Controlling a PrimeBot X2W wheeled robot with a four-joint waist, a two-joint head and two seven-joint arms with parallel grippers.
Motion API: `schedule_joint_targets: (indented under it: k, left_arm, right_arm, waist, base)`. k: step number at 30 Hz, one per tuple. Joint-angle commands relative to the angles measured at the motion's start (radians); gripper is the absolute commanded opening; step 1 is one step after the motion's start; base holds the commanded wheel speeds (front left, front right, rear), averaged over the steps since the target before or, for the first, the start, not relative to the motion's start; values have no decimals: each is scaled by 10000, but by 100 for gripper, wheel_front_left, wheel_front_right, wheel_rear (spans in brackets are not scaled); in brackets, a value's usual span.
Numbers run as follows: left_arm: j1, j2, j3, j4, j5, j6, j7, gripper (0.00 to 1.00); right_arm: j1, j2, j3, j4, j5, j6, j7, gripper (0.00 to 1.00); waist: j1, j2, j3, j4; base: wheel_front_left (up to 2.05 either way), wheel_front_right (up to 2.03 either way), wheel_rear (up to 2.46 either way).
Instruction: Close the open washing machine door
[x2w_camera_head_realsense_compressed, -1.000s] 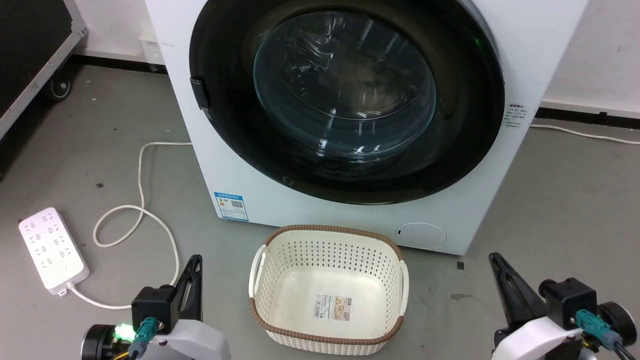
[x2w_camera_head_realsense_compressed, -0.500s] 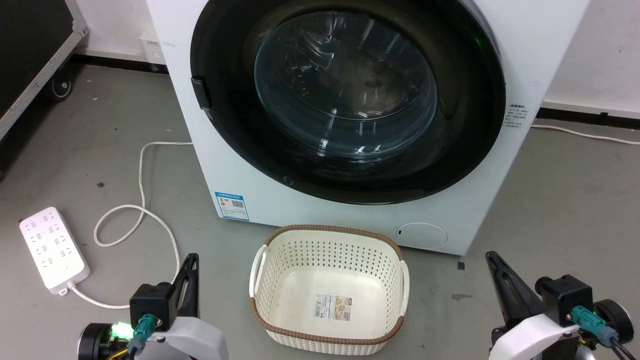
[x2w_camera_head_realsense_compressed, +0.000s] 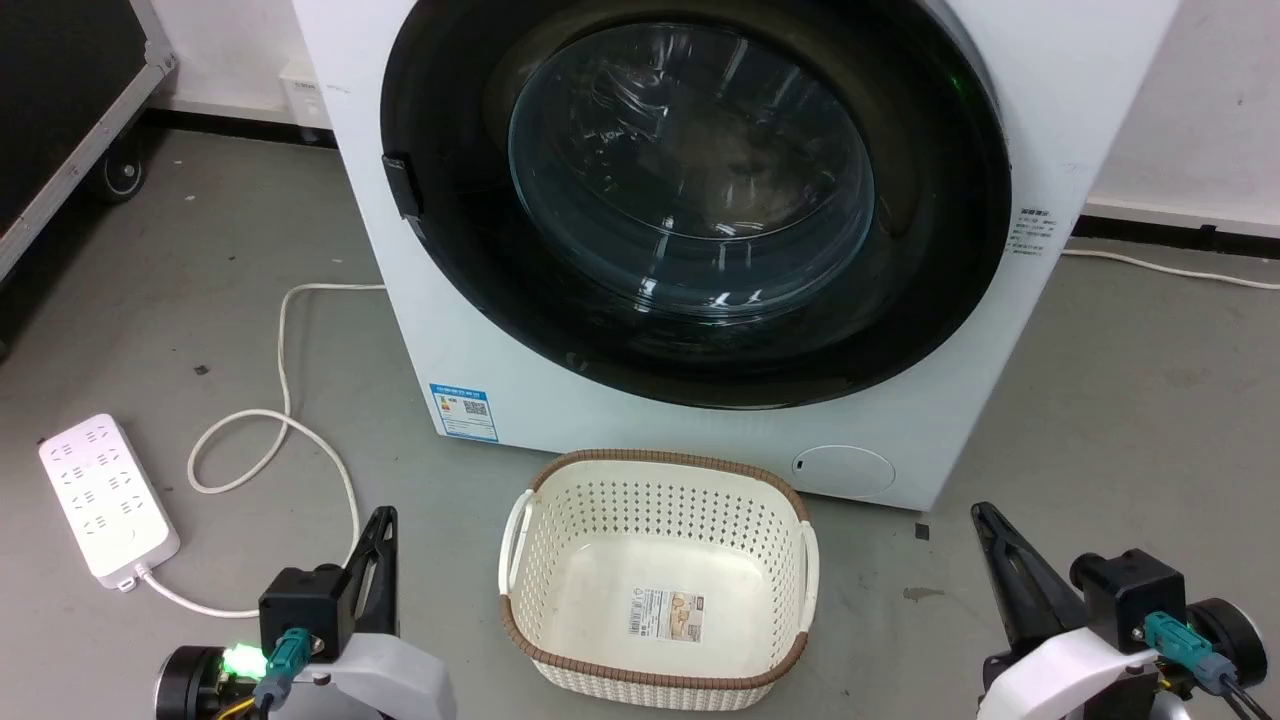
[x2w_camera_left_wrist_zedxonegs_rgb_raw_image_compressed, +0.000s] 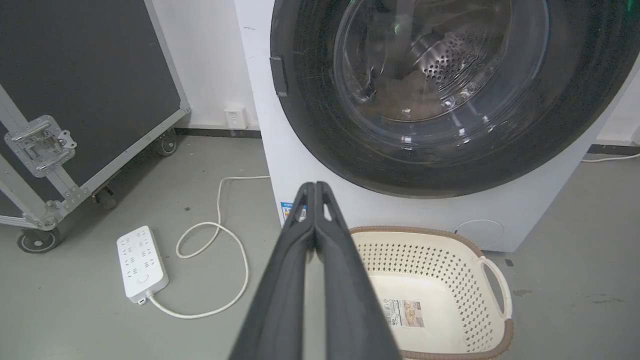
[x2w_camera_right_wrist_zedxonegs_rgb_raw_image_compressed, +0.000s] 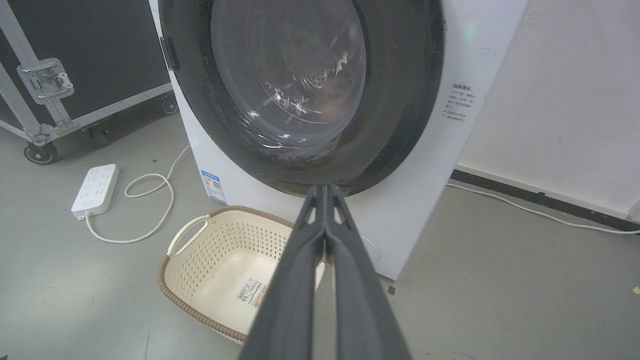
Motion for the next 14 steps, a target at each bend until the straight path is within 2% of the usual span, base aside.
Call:
schedule_joint_targets:
  k: [1, 14]
  left_arm:
    - [-152, -1, 9, -45, 28, 28, 3, 0]
    - [-152, -1, 9, -45, 28, 28, 3, 0]
  right_arm:
    - [-139, 47, -7, -55, -74, -7, 3, 0]
    - [-139, 47, -7, -55, -74, -7, 3, 0]
  waist:
    - [0, -1, 0, 0]
    - [0, -1, 0, 0]
  base:
    - [0, 0, 0]
    - [0, 0, 0]
